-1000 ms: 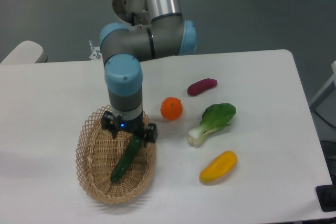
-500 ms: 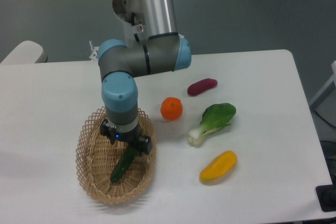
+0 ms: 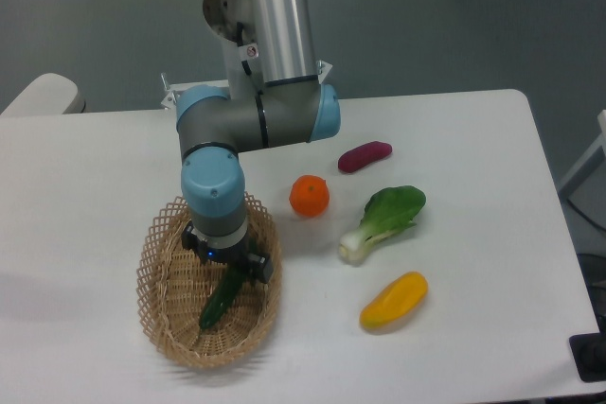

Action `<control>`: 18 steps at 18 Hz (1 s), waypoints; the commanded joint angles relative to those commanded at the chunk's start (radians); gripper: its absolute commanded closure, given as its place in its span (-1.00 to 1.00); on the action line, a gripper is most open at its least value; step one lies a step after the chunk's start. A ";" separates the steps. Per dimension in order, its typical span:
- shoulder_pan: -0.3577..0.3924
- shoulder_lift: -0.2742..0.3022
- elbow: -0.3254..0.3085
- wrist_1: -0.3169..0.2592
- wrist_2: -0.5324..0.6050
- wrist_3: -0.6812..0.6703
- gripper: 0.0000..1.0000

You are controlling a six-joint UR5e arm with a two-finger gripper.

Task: Pick up the cucumber from the basket
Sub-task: 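Close the gripper around the cucumber, then lift the cucumber out of the basket and carry it toward the bok choy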

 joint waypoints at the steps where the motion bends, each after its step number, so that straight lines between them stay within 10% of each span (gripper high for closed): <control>1: 0.002 0.000 0.000 0.000 -0.002 0.003 -0.04; 5: 0.003 0.000 0.011 0.000 -0.002 0.009 0.51; 18: 0.109 0.051 0.139 -0.054 0.002 0.210 0.51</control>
